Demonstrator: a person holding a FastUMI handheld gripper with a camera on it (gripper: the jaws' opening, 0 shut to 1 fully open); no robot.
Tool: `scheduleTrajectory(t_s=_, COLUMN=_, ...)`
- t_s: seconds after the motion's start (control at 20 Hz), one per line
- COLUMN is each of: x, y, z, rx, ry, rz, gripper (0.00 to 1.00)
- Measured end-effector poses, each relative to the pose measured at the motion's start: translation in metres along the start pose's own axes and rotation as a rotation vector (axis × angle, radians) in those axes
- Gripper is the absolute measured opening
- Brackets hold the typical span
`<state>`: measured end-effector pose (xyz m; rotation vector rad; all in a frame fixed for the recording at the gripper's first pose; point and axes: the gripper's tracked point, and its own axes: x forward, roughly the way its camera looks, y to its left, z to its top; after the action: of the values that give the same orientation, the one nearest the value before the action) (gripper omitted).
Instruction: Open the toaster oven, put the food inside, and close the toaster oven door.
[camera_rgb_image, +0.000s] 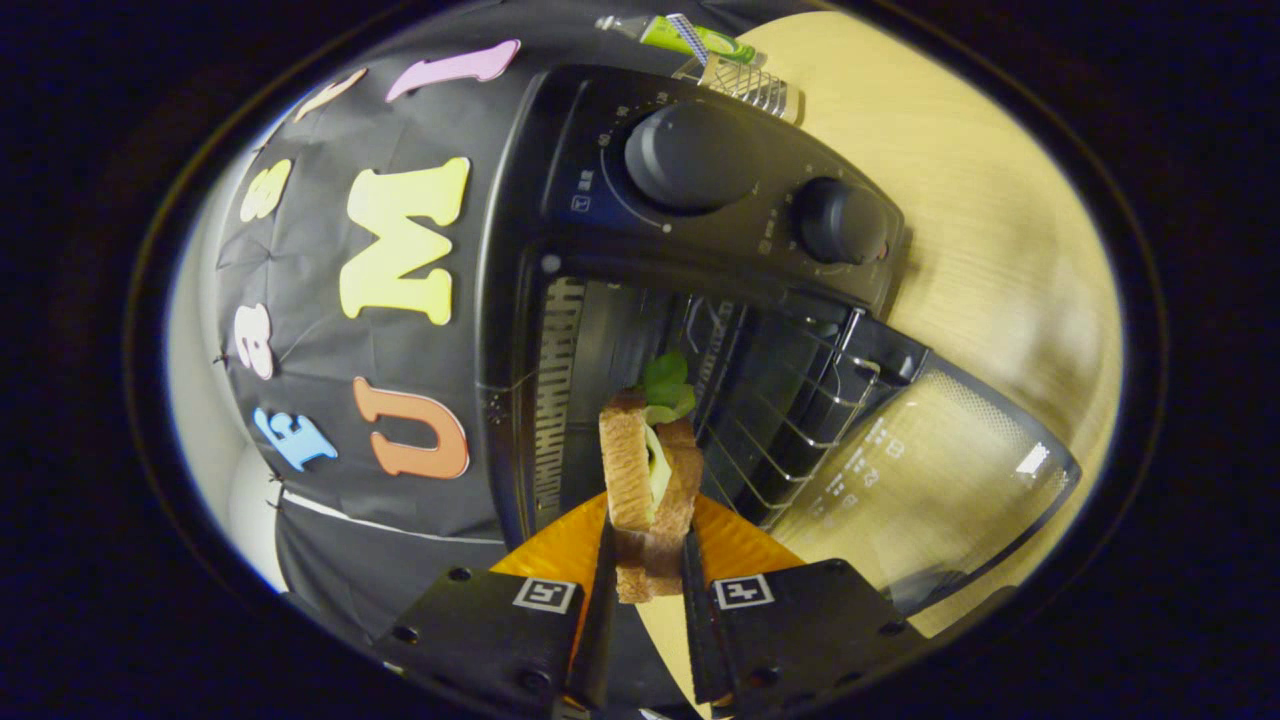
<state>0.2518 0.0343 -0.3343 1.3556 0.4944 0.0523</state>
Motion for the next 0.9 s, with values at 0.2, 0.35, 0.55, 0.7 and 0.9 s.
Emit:
scheduleTrajectory(t_s=0.2, x=0.013, y=-0.003, z=-0.001, rx=-0.014, ry=-0.014, rz=-0.004, gripper=0.41)
scheduleTrajectory(t_s=0.35, x=0.022, y=0.001, z=-0.015, rx=-0.070, ry=0.032, rz=-0.010, gripper=0.54)
scheduleTrajectory(t_s=0.55, x=0.025, y=-0.001, z=-0.031, rx=-0.189, ry=0.107, rz=-0.080, gripper=0.84)
scheduleTrajectory(t_s=0.7, x=0.022, y=-0.008, z=-0.046, rx=-0.316, ry=0.169, rz=-0.148, gripper=0.97)
scheduleTrajectory(t_s=0.9, x=0.010, y=-0.018, z=-0.056, rx=-0.445, ry=0.223, rz=-0.237, gripper=0.97)
